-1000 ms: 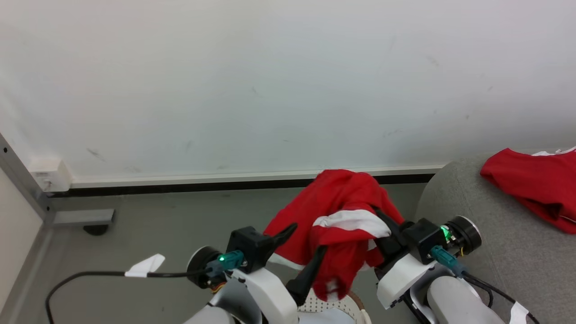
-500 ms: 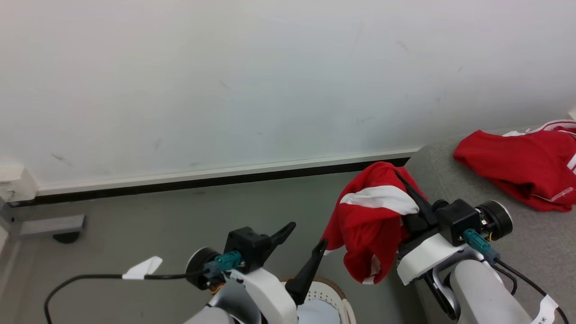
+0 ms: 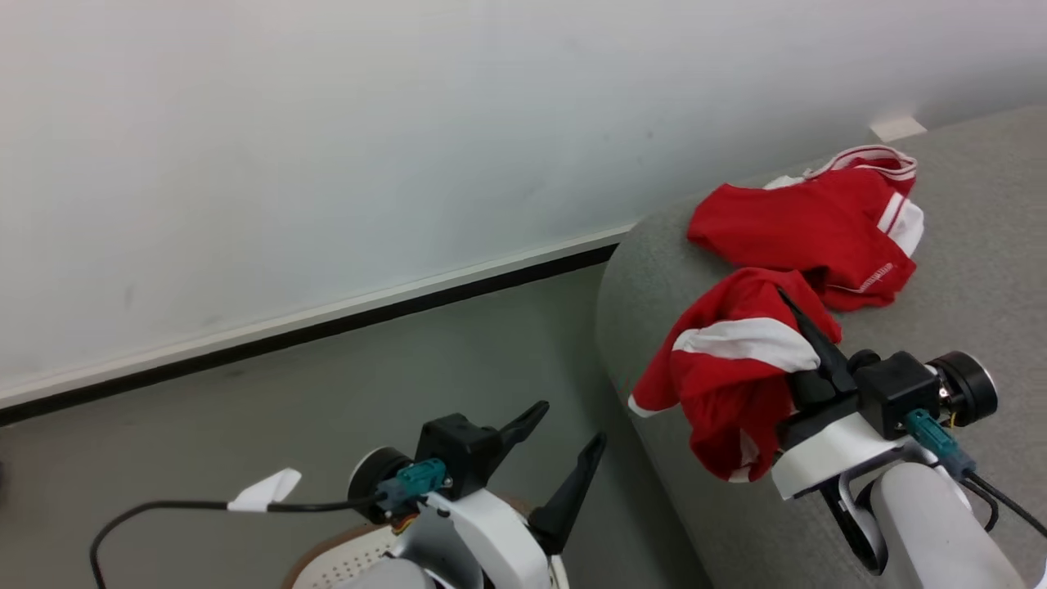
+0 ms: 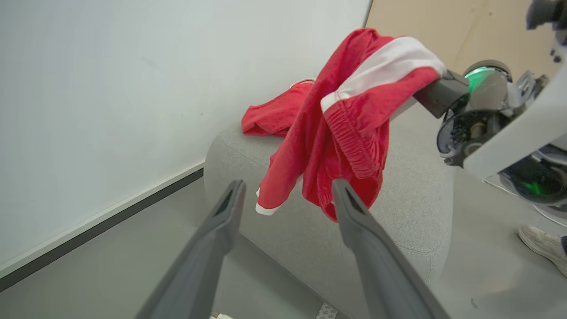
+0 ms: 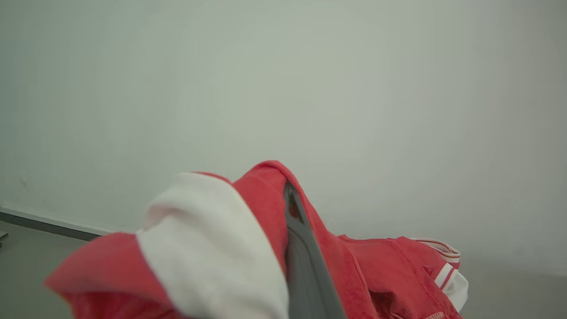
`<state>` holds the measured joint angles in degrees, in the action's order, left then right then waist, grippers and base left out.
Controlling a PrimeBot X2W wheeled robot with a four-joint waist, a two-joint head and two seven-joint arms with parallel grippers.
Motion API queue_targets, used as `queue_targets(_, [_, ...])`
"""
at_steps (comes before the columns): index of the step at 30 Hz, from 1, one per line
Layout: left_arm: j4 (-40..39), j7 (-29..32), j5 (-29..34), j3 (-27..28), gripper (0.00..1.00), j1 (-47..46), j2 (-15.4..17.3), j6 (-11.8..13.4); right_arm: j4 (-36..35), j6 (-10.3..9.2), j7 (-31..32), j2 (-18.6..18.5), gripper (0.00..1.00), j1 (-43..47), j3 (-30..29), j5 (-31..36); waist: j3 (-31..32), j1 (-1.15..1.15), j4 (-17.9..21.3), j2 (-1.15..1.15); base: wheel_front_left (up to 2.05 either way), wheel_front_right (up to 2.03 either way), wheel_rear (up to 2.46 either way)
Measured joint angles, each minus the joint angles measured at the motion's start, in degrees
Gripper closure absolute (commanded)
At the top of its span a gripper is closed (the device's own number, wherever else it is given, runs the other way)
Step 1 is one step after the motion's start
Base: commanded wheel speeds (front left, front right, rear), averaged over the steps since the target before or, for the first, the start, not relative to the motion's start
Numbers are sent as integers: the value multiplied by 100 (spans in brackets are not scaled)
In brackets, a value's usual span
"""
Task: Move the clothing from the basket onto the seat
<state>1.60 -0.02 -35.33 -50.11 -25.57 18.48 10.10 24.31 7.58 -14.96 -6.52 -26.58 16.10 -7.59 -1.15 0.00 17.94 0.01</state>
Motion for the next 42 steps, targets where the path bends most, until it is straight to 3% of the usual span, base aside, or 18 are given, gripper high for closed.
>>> queue_targets(10, [26, 0, 104, -183, 0, -135, -112, -93, -405, 0, 0, -80, 100, 294, -326, 2, -242, 0, 849, 0, 0, 0, 0])
queue_targets(15, [-16, 98, 218, -278, 0, -324, -145, -158, -591, 0, -1, -80, 100, 368, -575, -5, -491, 0, 981, 0, 0, 0, 0])
queue_targets(21, [-120, 297, 378, -393, 0, -790, -111, -325, -775, 0, -1, -31, 100, 132, -1196, 2, -1063, 0, 842, 0, 0, 0, 0])
queue_targets(29, [-348, 564, 711, -420, 0, -1524, 88, -580, -610, 0, 0, 37, 100, -1326, -2525, 157, -2157, 1, 485, 0, 0, 0, 0])
queue_targets(37, [-489, 654, 906, -346, 0, -2050, 198, -709, 124, 0, 91, -865, 100, -3268, -3976, 463, -3246, 1, 64, 0, 0, 0, 0])
queue_targets(42, [-558, 666, 912, -237, 0, -2196, 242, -658, 802, 0, 234, -1234, 100, -3805, -4767, 789, -3731, 1, -204, 0, 0, 0, 0])
